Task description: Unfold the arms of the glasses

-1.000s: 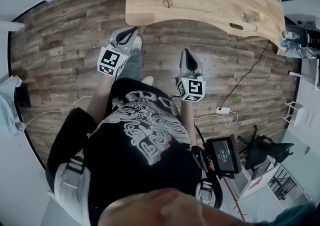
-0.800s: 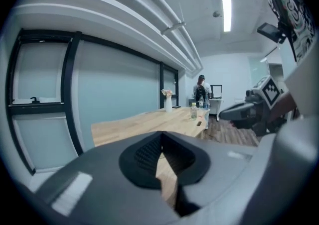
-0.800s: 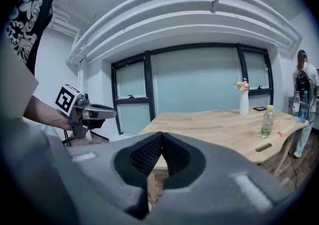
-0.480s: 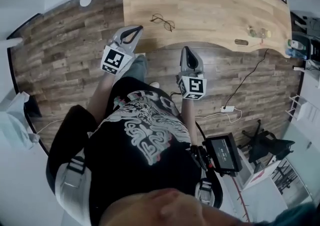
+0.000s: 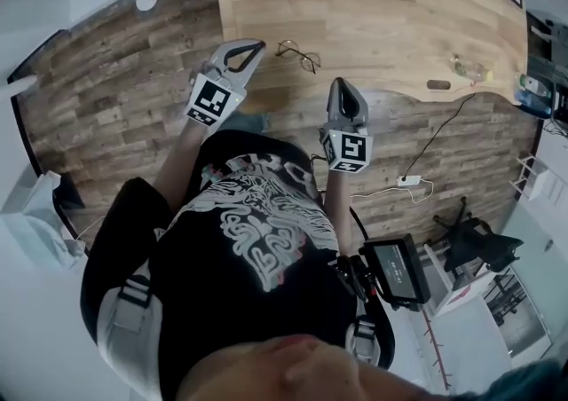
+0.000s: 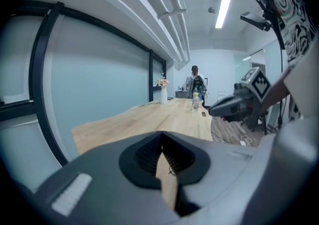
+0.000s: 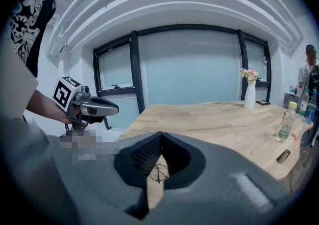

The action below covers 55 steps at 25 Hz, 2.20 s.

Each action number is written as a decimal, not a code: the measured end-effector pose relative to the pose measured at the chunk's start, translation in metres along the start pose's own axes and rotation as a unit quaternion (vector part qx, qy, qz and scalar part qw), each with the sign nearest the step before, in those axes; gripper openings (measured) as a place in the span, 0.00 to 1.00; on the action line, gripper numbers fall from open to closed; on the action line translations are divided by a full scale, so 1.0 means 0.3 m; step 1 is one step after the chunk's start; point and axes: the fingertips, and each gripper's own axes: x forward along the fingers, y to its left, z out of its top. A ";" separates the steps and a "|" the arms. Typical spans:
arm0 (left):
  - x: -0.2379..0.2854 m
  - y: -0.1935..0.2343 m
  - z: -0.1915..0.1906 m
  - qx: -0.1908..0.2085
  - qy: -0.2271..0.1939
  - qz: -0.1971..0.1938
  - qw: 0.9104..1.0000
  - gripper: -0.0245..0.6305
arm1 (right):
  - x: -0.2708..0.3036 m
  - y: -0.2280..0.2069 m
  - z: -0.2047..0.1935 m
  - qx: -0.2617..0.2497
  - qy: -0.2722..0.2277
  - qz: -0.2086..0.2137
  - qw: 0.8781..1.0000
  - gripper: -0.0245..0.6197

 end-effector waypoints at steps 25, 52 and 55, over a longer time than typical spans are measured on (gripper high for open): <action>0.203 -0.083 -0.052 0.043 0.056 -0.087 0.994 0.02 | 0.032 -0.045 -0.080 -0.008 0.023 0.007 1.000 0.04; 0.443 -0.277 -0.314 0.084 0.185 -0.179 0.963 0.02 | 0.183 -0.102 -0.281 -0.039 0.089 0.073 0.993 0.04; 0.452 -0.297 -0.344 0.090 0.199 -0.193 0.957 0.02 | 0.195 -0.095 -0.308 -0.041 0.099 0.080 0.991 0.04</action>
